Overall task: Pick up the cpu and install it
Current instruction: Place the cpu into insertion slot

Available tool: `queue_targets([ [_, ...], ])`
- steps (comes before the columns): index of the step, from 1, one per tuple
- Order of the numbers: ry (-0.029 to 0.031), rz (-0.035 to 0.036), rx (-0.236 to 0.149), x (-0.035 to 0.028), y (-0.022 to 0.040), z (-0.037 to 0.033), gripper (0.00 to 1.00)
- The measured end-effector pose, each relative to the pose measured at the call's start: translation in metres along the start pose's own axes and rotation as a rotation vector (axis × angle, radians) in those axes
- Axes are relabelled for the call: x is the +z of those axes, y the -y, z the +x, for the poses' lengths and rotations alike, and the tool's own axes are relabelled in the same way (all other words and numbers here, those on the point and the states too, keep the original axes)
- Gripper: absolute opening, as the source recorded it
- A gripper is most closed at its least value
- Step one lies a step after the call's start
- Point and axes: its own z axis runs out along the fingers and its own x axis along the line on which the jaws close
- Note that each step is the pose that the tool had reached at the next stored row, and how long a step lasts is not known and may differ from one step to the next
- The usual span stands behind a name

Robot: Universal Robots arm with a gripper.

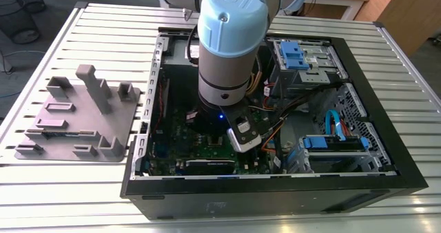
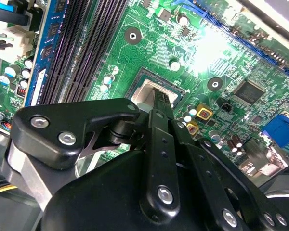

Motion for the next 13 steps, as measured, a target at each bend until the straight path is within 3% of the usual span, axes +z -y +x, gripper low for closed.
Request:
queue_targets([
  [5,0.0008,-0.0016,0.000,-0.0022,-0.0003,-0.0001,0.11],
  [13,0.0001,-0.0002,0.000,-0.0143,-0.0005,0.0000,0.11],
])
